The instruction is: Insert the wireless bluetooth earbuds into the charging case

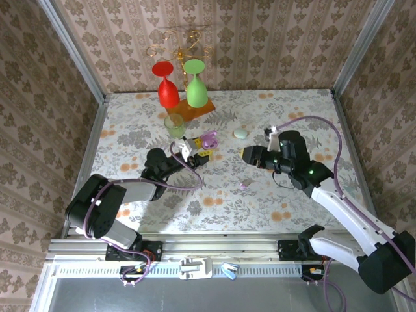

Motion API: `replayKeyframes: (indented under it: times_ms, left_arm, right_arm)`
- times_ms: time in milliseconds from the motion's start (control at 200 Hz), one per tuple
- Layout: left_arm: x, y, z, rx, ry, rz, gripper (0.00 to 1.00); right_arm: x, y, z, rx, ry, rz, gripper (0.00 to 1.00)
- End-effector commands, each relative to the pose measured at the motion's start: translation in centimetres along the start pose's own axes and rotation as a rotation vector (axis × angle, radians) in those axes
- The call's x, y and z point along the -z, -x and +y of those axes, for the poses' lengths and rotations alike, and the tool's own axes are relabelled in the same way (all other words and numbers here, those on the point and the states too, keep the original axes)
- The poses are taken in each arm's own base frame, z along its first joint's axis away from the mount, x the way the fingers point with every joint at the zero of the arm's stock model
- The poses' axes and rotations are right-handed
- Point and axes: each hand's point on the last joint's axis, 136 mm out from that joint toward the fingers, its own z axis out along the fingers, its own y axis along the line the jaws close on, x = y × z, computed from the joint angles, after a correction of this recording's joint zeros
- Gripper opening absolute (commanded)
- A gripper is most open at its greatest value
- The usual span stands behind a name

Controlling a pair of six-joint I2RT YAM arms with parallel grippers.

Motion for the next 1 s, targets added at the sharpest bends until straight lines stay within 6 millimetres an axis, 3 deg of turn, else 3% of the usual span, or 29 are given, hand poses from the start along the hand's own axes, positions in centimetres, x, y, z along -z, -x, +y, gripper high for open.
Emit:
replayKeyframes:
  times_ms: [0, 145, 360, 835, 995]
  left_arm:
    - [0.5, 2.4, -0.2, -0.039, -0.007, -0.069, 0.26]
    - [0.5, 2.4, -0.3, -0.038, -0.011, -0.069, 0.26]
    - [0.5, 2.6, -0.4, -0.041, -0.015, -0.074, 0.26]
    - [0.5, 2.8, -0.2, -0.041, -0.010, -0.076, 0.26]
    - [0.5, 2.8, -0.2, -0.041, -0.011, -0.076, 0.27]
  right_arm:
    - [-0.8, -3.6, -5.3, -0.178, -0.181, 0.069, 0.47]
    - [-3.6, -7.2, -6.7, -0.366, -0.135, 0.141, 0.47]
    - [-6.3, -9.2, -7.8, -0.426, -0.148, 0.195, 0.47]
    - [-9.4, -11.9, -9.5, -0.458, -0.207, 0.307, 0.48]
    - [-10.0, -11.4, -9.4, -0.445, -0.206, 0.292, 0.47]
